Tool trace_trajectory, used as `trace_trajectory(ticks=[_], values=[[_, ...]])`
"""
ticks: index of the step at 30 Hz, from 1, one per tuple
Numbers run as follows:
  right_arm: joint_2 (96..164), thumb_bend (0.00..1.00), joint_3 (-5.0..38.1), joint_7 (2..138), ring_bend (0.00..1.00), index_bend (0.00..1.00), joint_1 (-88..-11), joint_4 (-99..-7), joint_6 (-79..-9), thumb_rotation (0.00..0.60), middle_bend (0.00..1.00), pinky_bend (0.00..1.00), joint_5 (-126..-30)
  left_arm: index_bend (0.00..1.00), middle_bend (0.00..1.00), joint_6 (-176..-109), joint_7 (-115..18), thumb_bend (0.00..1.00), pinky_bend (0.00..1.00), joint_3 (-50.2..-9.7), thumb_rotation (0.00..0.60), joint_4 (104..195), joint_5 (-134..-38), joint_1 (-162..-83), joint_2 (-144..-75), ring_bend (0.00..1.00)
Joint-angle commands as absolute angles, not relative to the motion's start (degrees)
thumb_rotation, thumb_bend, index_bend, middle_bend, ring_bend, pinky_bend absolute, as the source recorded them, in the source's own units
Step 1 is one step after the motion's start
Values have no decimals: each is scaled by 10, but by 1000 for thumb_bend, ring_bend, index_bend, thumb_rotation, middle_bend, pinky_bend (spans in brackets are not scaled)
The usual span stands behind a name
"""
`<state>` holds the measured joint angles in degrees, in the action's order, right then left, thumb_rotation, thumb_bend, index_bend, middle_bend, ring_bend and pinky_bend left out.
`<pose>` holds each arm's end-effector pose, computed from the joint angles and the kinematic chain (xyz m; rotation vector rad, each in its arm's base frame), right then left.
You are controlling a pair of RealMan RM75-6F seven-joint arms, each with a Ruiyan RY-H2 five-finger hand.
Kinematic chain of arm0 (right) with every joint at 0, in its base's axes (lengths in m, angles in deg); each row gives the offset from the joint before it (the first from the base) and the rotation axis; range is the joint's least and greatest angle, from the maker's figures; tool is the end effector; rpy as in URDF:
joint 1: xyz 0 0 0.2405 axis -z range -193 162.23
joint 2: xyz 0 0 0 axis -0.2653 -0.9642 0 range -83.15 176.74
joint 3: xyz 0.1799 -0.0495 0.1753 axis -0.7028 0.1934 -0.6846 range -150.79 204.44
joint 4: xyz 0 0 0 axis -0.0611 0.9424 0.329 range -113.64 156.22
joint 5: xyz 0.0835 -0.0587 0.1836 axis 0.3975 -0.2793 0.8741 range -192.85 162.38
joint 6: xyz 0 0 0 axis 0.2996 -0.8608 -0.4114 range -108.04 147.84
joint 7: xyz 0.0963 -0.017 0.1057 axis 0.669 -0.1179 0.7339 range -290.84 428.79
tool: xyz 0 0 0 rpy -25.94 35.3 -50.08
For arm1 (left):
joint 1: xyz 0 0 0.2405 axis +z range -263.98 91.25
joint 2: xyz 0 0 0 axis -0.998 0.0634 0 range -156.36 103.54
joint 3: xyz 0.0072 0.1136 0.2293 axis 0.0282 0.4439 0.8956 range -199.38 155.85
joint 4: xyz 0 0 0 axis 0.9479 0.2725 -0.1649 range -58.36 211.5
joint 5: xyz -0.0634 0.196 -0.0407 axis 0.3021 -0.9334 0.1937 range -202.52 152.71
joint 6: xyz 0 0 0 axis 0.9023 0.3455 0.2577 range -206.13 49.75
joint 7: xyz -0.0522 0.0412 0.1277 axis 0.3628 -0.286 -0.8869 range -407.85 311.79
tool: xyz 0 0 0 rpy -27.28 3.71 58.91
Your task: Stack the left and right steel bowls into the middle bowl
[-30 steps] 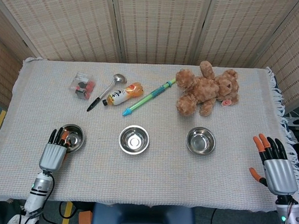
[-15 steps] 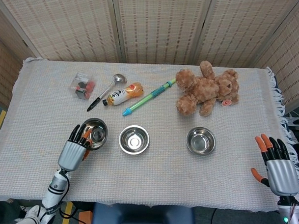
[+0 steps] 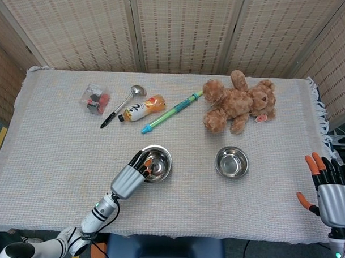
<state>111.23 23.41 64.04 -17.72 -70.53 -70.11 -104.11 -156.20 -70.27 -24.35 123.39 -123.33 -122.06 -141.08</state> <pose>-0.3077 -0.1689 0.1678 1.3752 -0.7711 0.8901 -0.1509 0.2903 -0.0945 -1.9044 -0.1669 -1.0761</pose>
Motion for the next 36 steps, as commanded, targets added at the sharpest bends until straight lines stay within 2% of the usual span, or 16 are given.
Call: trace_trajectory(ticks=[1,3,5,7,10,14,19,22,27,33,36], values=[[1111,123,234,643,0,0,-176,-705,-704,600,0,0,-1042,574,218,-1545,-715,416,161,-252,600,1232,-1217,-1229,-1416,64],[1111,123,234,643,0,0,-176,-705,-703,600,0,0,-1041,469,209,-1545,-719,417,161,-253,600,1233,-1213,-1228,-1414,55],[1111,123,234,642,0,0,-176,-705,-701,600,0,0,-1041,314,189,-1540,-726,418,157,-254,600,1240,-1208,-1227,-1410,41],[1112,123,235,640,0,0,-177,-705,-699,600,0,0,-1043,94,151,-1538,-735,418,152,-254,600,1259,-1203,-1224,-1401,16],[1113,123,235,638,0,0,-178,-705,-698,600,0,0,-1044,16,124,-1537,-739,419,149,-253,600,1272,-1202,-1222,-1395,5],[1116,123,240,631,0,0,-182,-704,-688,600,0,0,-1049,0,76,-1545,-757,420,138,-249,600,1321,-1203,-1215,-1368,0],[1138,123,265,602,0,0,-218,-695,-607,600,0,0,-1070,0,63,-1576,-791,421,128,-217,600,1461,-1185,-1151,-1259,0],[1170,124,265,576,0,17,-247,-677,-566,600,0,0,-1080,0,61,-1600,-787,421,126,-208,600,1502,-1163,-1113,-1207,0],[1239,126,250,511,0,164,-295,-636,-499,600,0,0,-1066,0,61,-1628,-745,420,123,-205,600,1516,-1135,-1068,-1159,0],[1322,157,234,476,0,327,-332,-559,-476,600,0,0,-1062,0,61,-1643,-726,421,121,-208,600,1502,-1134,-1049,-1140,0],[1351,194,226,466,0,360,-345,-527,-461,600,0,0,-1046,0,61,-1645,-715,419,120,-209,600,1502,-1137,-1045,-1131,0]])
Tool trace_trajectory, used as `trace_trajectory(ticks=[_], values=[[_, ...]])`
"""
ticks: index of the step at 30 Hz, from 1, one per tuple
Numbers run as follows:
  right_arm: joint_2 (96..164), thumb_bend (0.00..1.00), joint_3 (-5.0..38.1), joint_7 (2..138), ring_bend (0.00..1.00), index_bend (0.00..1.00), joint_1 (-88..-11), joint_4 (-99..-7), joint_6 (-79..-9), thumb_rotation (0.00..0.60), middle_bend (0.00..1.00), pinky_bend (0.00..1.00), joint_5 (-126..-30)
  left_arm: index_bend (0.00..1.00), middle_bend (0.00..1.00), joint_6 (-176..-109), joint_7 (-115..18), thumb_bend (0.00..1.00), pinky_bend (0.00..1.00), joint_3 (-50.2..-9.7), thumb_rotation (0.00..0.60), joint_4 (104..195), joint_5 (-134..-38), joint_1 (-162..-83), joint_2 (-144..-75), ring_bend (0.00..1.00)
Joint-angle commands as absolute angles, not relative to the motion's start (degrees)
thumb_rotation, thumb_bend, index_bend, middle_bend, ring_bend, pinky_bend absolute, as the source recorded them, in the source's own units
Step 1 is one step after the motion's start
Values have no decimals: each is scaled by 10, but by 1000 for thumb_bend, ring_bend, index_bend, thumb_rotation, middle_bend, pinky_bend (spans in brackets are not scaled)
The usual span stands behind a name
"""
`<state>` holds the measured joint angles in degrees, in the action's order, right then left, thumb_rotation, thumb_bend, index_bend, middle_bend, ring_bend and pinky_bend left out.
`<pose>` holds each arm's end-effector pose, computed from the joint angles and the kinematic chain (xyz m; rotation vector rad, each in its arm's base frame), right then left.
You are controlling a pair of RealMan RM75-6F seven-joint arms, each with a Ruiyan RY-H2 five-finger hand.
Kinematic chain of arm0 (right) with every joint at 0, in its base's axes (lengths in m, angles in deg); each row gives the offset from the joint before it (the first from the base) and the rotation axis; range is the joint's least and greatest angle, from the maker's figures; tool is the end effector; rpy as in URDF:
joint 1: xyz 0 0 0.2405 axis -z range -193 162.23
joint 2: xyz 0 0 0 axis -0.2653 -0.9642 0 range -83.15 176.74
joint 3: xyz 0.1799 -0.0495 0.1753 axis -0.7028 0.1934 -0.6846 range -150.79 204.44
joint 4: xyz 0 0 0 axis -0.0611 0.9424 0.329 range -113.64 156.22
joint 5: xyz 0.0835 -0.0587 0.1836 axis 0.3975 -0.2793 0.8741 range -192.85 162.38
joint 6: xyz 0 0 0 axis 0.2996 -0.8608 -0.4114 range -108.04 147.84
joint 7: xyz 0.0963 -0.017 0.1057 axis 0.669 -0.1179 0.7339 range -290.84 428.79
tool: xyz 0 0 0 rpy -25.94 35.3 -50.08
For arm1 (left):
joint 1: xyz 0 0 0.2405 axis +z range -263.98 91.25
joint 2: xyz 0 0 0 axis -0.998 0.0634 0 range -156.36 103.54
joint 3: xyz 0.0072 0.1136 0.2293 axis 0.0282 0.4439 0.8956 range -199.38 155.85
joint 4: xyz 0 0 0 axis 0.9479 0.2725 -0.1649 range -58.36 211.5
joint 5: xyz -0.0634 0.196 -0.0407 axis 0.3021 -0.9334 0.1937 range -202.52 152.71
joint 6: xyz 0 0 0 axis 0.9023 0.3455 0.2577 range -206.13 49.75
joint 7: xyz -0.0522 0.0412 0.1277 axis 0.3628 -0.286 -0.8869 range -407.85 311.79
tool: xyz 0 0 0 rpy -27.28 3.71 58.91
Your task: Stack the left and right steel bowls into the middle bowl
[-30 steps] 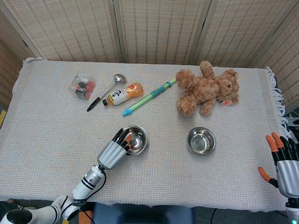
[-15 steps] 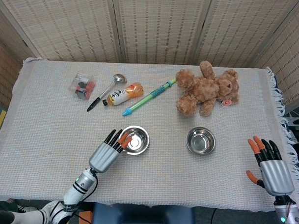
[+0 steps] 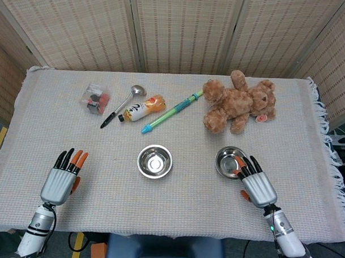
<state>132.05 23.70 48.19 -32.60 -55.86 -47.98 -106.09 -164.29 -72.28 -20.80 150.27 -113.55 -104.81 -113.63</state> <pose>-0.2740 -0.2391 0.0167 1.8432 -0.6572 0.7297 -0.2696 0.2376 0.0440 -1.6494 -0.4539 -0.8241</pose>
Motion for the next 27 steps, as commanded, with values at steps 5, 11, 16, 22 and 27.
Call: trace_trajectory(ticks=[5,11,16,22,27], values=[[1386,203,213,461,0,394,-367,-482,-435,600,0,0,-1020,0,69,-1656,-701,418,120,-219,600,1487,-1139,-1038,-1128,0],[1427,373,212,499,0,626,-388,-425,-448,600,18,0,-1033,0,75,-1661,-693,413,120,-229,600,1480,-1138,-1032,-1123,0],[1459,456,223,562,0,849,-395,-382,-531,600,152,52,-1092,0,75,-1663,-688,414,120,-233,600,1485,-1139,-1027,-1113,0],[1473,464,221,571,0,869,-431,-400,-556,600,180,64,-1132,0,75,-1660,-680,414,119,-237,600,1482,-1133,-1021,-1108,0],[1493,465,198,550,0,841,-490,-442,-496,600,180,64,-1127,0,75,-1660,-679,415,108,-239,600,1481,-1132,-1016,-1104,0]])
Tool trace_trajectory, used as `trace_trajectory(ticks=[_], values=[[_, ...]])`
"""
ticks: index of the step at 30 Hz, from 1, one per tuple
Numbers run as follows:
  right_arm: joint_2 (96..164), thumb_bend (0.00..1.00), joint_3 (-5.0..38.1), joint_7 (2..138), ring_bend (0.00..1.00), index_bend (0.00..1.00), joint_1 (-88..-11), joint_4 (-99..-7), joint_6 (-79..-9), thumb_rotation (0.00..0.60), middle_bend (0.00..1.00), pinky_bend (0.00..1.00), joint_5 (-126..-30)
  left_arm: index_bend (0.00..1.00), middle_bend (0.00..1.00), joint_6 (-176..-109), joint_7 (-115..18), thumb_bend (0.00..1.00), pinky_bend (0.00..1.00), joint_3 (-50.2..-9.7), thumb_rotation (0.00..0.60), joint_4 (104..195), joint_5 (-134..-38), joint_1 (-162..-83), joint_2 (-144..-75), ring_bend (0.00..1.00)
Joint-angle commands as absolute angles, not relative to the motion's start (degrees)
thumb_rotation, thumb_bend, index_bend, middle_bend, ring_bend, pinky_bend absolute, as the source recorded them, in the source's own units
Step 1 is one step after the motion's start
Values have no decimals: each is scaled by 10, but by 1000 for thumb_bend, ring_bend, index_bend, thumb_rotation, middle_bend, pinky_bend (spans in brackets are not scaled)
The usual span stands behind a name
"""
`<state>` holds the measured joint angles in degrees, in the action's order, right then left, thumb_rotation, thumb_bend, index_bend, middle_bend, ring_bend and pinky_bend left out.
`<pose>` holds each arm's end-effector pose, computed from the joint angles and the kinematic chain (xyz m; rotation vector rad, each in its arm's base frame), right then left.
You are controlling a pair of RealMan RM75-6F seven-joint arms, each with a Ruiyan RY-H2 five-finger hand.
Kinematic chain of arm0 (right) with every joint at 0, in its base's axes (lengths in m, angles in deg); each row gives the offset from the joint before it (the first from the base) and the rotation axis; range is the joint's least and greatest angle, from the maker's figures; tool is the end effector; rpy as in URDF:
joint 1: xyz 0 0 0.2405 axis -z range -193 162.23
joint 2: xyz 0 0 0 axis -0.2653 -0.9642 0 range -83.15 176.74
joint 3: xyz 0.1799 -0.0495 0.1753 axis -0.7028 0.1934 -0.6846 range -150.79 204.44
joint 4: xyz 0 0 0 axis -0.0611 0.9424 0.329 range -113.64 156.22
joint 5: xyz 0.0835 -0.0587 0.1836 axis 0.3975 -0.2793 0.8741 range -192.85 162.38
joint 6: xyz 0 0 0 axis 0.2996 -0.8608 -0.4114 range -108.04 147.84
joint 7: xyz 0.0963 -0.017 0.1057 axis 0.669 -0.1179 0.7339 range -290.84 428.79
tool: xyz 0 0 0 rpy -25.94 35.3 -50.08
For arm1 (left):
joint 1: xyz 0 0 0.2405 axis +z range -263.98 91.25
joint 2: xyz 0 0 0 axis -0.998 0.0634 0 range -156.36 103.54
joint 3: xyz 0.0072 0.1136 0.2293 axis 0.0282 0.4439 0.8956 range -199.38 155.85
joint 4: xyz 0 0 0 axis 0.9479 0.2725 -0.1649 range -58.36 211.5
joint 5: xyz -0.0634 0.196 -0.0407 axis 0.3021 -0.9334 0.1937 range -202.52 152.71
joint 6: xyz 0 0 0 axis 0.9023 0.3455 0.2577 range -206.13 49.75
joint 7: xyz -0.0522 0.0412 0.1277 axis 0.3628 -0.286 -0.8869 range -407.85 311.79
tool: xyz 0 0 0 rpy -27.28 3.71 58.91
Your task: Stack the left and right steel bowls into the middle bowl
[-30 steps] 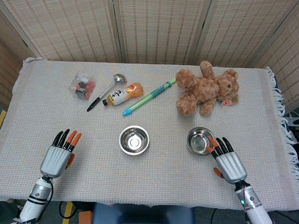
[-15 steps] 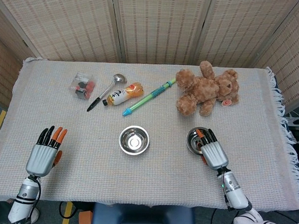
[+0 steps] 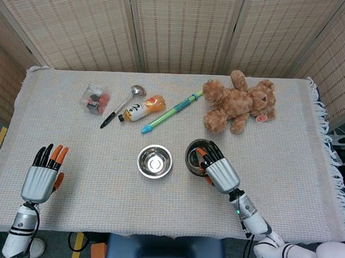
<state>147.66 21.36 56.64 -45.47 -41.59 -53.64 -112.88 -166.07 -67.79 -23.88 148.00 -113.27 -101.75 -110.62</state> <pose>-0.1860 -0.2907 -0.0400 1.8816 -0.4851 1.1216 -0.2942 0.2378 0.0773 -1.5487 -0.4550 -0.8094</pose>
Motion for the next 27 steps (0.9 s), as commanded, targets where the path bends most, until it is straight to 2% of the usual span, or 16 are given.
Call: trace_trajectory(ticks=[1,7,9,11,12,13,15,17,18,21,24,27], values=[[1503,465,191,541,0,839,-505,-444,-482,600,180,64,-1125,0,75,-1662,-681,414,108,-241,600,1483,-1132,-1016,-1102,0],[1561,466,163,528,0,817,-565,-412,-427,600,180,64,-1103,0,74,-1669,-679,415,108,-250,600,1499,-1127,-1009,-1082,0],[1578,464,157,527,0,774,-579,-392,-411,600,180,64,-1092,0,74,-1669,-677,415,107,-252,600,1503,-1125,-1007,-1077,0],[1590,460,154,529,0,593,-589,-379,-391,600,176,64,-1077,0,74,-1667,-679,421,106,-252,600,1507,-1122,-1004,-1069,0],[1591,439,155,530,0,437,-591,-379,-385,600,156,64,-1072,0,74,-1667,-678,425,104,-253,600,1509,-1121,-1003,-1067,0],[1590,404,157,529,0,283,-590,-383,-383,600,129,64,-1068,0,73,-1668,-676,427,102,-253,600,1512,-1121,-1001,-1064,0],[1578,301,163,516,0,75,-585,-399,-383,600,57,53,-1063,0,73,-1668,-672,427,100,-253,600,1516,-1120,-999,-1059,0],[1548,199,166,487,0,3,-573,-446,-374,600,11,21,-1043,0,74,-1669,-674,427,100,-253,600,1523,-1121,-997,-1054,0],[1539,151,167,481,0,0,-570,-461,-372,600,0,5,-1039,0,73,-1670,-675,427,100,-254,600,1525,-1122,-996,-1053,0],[1487,87,173,452,0,0,-552,-535,-378,600,0,0,-1023,0,73,-1674,-678,427,100,-252,600,1537,-1127,-994,-1050,0],[1425,61,187,425,0,0,-522,-609,-399,600,0,0,-1013,0,74,-1680,-683,427,100,-248,600,1551,-1132,-987,-1045,0],[1333,60,217,383,0,0,-454,-692,-463,600,0,0,-996,0,74,-1687,-674,429,101,-235,600,1578,-1134,-971,-1030,0]])
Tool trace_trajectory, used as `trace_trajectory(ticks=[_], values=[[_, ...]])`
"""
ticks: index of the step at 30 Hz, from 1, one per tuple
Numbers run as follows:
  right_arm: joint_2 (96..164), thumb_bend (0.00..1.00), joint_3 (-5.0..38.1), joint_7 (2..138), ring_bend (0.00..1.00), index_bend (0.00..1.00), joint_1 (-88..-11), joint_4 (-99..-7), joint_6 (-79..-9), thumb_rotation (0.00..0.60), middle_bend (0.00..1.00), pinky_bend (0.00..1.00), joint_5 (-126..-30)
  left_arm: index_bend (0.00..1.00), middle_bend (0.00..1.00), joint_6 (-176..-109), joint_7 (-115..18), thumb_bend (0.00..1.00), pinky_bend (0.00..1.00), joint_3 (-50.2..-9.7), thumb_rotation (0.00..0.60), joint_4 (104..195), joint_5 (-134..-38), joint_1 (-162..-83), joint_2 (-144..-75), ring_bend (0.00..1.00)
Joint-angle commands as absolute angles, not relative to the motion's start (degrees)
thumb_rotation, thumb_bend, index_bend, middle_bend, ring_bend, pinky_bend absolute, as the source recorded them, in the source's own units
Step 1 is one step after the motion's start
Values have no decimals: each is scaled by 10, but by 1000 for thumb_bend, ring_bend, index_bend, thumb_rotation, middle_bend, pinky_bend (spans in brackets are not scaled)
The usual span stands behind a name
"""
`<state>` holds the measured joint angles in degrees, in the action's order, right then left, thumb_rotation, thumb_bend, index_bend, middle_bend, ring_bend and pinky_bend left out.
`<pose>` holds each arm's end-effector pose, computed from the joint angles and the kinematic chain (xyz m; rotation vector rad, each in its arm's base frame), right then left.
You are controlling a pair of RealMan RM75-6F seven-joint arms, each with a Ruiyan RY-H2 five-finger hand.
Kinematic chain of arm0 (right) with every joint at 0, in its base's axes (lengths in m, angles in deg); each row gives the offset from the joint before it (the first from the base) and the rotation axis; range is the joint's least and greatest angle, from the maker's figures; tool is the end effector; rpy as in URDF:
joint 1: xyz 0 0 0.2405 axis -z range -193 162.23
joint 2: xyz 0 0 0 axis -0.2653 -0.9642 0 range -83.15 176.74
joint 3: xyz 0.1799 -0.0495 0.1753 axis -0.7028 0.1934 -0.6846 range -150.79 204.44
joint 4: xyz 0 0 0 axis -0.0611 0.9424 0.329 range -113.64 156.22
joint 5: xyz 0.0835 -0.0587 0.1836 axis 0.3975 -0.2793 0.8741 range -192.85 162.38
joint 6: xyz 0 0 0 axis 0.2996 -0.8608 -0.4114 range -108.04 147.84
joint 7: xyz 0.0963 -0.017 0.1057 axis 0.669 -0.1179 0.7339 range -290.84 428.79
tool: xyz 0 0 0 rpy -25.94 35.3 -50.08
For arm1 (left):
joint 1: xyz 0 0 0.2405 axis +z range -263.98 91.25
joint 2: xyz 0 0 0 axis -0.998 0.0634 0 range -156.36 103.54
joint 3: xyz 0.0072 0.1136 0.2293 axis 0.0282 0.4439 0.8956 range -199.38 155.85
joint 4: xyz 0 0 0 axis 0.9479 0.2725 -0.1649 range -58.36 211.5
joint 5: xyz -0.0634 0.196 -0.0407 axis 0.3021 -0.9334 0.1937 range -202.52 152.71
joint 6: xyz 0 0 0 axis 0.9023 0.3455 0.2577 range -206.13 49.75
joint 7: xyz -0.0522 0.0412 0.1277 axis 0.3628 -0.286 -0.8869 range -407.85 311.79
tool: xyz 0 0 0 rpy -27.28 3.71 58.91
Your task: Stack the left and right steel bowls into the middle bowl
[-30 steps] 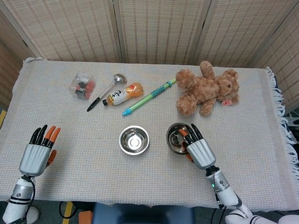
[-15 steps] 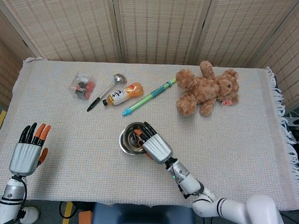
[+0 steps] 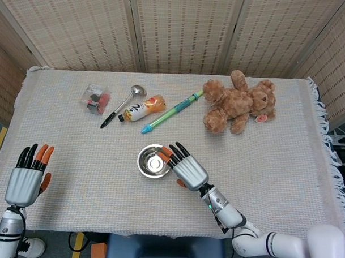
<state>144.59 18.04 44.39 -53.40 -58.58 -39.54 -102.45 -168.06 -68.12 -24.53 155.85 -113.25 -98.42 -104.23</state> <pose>-0.1145 -0.2987 -0.0551 2.0457 -0.5574 1.0719 -0.2950 0.2201 0.1094 -1.4927 -0.4854 -0.8071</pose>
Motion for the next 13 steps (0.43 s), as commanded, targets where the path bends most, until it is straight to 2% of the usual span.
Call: trace_trajectory(ticks=[1,4,7,13], values=[[1309,59,227,369,0,0,-429,-709,-491,600,0,0,-991,0,74,-1688,-669,429,101,-232,600,1587,-1130,-964,-1025,0],[1250,59,257,358,0,0,-335,-735,-604,600,0,0,-970,0,72,-1687,-659,429,100,-220,600,1611,-1118,-945,-1009,0],[1226,59,275,401,0,0,-258,-712,-697,600,0,0,-961,0,67,-1686,-651,430,98,-214,600,1614,-1113,-933,-1002,0],[1190,62,278,434,0,0,-219,-709,-738,600,0,0,-974,0,57,-1685,-638,431,92,-215,600,1615,-1123,-932,-996,0]])
